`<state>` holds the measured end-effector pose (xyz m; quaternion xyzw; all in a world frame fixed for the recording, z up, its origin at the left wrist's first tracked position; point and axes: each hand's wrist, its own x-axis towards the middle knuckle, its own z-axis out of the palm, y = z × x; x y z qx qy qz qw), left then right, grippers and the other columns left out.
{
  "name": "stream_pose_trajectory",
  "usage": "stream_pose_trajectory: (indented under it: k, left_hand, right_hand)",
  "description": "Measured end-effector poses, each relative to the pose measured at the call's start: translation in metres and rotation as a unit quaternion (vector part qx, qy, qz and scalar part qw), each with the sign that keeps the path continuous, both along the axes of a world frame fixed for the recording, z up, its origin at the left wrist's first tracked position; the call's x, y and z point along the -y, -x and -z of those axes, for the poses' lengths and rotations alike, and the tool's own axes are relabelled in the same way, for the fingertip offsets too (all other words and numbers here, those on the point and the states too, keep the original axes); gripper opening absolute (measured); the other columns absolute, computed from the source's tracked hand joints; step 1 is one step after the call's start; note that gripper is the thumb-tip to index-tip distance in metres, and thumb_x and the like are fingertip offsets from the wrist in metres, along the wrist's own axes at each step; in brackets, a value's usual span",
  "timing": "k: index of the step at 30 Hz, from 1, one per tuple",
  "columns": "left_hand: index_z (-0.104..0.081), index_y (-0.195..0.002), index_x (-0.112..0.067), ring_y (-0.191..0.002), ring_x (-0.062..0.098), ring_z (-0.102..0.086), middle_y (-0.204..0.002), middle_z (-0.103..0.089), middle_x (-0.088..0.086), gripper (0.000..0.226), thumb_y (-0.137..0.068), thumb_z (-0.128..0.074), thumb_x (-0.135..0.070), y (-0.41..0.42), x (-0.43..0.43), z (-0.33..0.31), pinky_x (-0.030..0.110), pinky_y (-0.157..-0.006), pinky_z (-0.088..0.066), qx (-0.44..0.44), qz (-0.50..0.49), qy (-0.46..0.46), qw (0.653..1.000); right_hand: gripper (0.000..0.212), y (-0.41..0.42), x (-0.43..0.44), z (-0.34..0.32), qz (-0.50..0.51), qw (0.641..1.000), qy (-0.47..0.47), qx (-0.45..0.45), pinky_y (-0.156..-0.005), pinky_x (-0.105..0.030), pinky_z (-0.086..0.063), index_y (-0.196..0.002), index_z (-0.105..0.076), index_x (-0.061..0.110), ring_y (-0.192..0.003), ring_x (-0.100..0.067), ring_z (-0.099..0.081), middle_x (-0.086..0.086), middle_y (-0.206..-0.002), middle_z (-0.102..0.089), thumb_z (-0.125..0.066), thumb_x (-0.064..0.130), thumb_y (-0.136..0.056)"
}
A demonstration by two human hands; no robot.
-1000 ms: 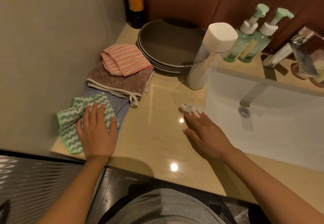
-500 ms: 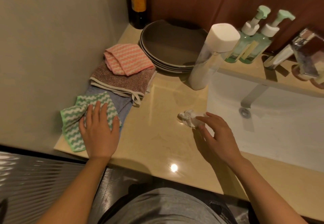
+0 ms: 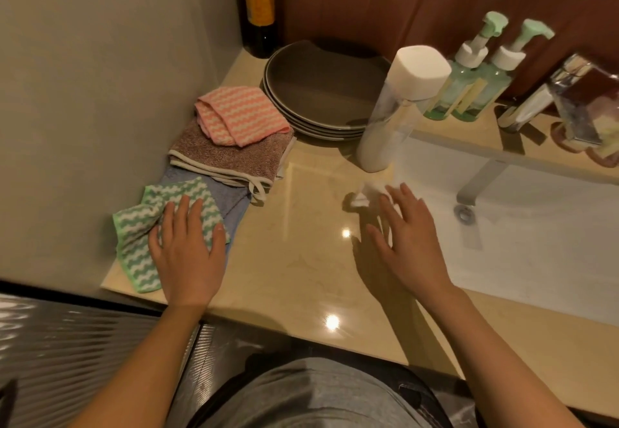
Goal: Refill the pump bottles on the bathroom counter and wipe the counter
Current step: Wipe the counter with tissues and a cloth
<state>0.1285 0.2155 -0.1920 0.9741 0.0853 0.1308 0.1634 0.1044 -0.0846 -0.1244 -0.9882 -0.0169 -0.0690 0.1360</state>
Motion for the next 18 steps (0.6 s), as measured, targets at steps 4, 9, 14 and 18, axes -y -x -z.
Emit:
stream_pose_trajectory:
  k: [4, 9, 14, 18]
  left_hand:
    - [-0.044, -0.138, -0.009, -0.141, 0.027, -0.024, -0.150, -0.036, 0.010, 0.057, -0.093, -0.033, -0.043, 0.000, 0.000, 0.000, 0.048, -0.111, -0.018, -0.001, 0.002, 0.003, 1.000]
    - [-0.043, -0.139, -0.010, -0.142, 0.026, -0.023, -0.151, -0.035, 0.009, 0.056, -0.094, -0.033, -0.042, 0.001, -0.001, 0.001, 0.048, -0.111, -0.017, 0.002, 0.000, 0.009, 1.000]
    - [-0.043, -0.139, -0.010, -0.142, 0.026, -0.024, -0.151, -0.036, 0.008, 0.056, -0.094, -0.034, -0.042, 0.000, 0.000, 0.001, 0.047, -0.111, -0.016, 0.001, -0.001, 0.007, 1.000]
    - [-0.043, -0.139, -0.010, -0.142, 0.026, -0.023, -0.151, -0.035, 0.008, 0.056, -0.094, -0.033, -0.043, -0.001, 0.000, 0.002, 0.047, -0.112, -0.017, -0.003, -0.003, 0.006, 1.000]
  right_hand:
    - [0.055, -0.010, -0.018, -0.005, -0.077, 0.987, 0.142, -0.012, -0.115, -0.047, -0.014, -0.135, -0.048, 0.006, -0.142, -0.029, -0.021, -0.011, -0.150, -0.033, -0.045, 0.038, -0.090]
    - [0.059, 0.018, -0.041, 0.019, -0.158, 0.968, 0.169, -0.099, -0.116, -0.041, -0.006, -0.140, -0.042, 0.005, -0.144, -0.022, -0.016, -0.006, -0.155, -0.023, -0.040, 0.041, -0.092]
    - [0.058, 0.033, -0.039, 0.021, -0.172, 0.964, 0.154, -0.129, -0.109, -0.038, -0.021, -0.133, -0.051, 0.011, -0.134, -0.025, -0.040, -0.010, -0.143, -0.045, -0.039, 0.049, -0.092]
    - [0.057, 0.028, -0.035, 0.016, -0.196, 0.967, 0.095, -0.136, -0.113, -0.039, -0.014, -0.147, -0.027, 0.024, -0.142, -0.028, -0.023, -0.007, -0.153, -0.030, -0.031, 0.050, -0.096]
